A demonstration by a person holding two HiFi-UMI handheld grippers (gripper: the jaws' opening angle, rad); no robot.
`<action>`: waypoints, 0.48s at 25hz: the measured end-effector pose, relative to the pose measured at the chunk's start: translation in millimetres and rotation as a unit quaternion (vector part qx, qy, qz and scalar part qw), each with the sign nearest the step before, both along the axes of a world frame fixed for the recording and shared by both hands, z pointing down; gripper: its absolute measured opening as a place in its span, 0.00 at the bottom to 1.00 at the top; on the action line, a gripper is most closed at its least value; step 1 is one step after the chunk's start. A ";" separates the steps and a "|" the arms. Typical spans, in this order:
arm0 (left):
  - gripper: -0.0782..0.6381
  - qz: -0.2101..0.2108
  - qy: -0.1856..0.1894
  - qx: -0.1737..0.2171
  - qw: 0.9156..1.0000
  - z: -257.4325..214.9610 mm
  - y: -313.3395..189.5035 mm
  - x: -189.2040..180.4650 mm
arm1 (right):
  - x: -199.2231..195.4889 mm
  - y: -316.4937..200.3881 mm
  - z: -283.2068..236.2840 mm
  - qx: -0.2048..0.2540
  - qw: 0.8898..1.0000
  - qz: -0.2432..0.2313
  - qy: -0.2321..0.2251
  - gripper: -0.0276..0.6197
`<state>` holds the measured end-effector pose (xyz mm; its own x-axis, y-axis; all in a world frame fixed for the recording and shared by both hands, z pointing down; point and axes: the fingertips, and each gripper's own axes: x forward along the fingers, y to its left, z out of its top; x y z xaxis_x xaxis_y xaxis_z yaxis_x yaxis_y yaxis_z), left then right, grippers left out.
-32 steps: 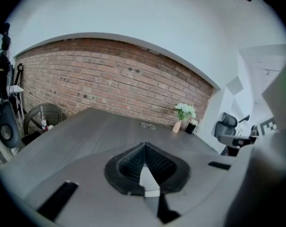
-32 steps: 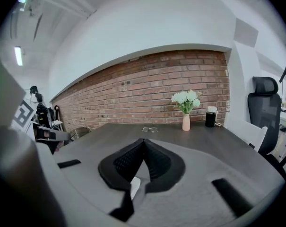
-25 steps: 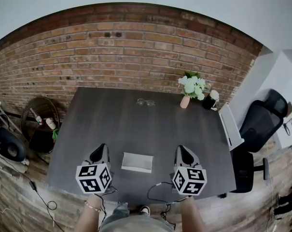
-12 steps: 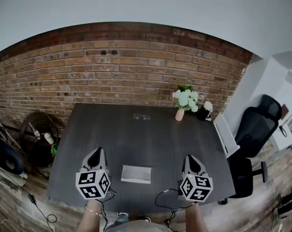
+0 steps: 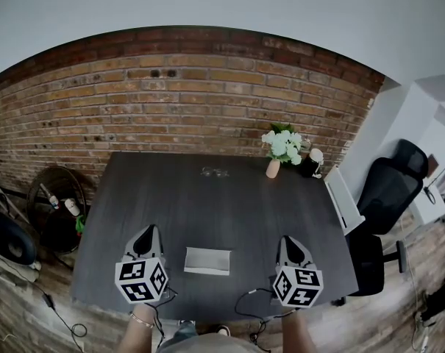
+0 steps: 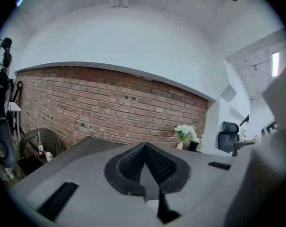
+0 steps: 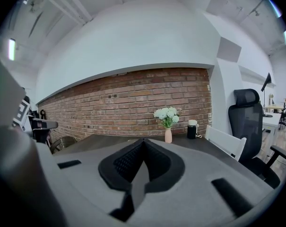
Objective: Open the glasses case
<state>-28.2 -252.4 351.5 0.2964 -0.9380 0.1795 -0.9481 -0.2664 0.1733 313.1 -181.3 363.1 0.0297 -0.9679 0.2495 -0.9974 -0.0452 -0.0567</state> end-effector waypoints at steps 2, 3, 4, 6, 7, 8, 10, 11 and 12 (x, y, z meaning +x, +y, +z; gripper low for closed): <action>0.10 0.000 0.003 -0.004 1.000 2.2 -0.8 -1.2 | -1.4 -0.8 -0.3 0.000 1.000 -0.001 0.000 0.04; 0.10 0.000 0.005 -0.005 1.000 3.2 -1.2 -1.6 | -1.9 -1.1 -0.4 0.000 1.000 -0.001 -0.001 0.04; 0.10 0.000 0.005 -0.007 1.000 4.0 -1.5 -1.8 | -2.3 -1.1 -0.5 0.000 1.000 -0.001 -0.001 0.04; 0.10 0.001 0.004 -0.008 1.000 5.4 -1.4 -2.0 | -3.6 -0.9 -0.2 0.000 1.000 -0.001 -0.002 0.04; 0.10 0.002 0.003 -0.008 1.000 6.0 -1.2 -2.1 | -4.7 -0.8 0.5 -0.001 1.000 -0.002 -0.003 0.04; 0.10 0.003 0.001 -0.008 1.000 6.5 -1.1 -2.3 | -6.0 -0.8 1.5 -0.002 1.000 -0.003 -0.003 0.04; 0.10 0.005 -0.001 -0.009 1.000 7.3 -1.7 -3.1 | -8.9 -1.3 3.3 -0.004 1.000 -0.004 -0.004 0.04; 0.10 0.006 -0.001 -0.010 1.000 7.7 -2.5 -3.7 | -10.2 -2.0 3.9 -0.005 1.000 -0.004 -0.004 0.04; 0.10 0.006 0.000 -0.011 1.000 8.1 -3.2 -4.3 | -11.3 -2.8 4.4 -0.006 1.000 -0.005 -0.005 0.04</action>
<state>-32.5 -255.7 359.6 0.3082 -0.9299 0.2005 -0.9447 -0.2743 0.1799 301.8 -184.2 367.5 0.0184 -0.9649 0.2620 -0.9972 -0.0368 -0.0656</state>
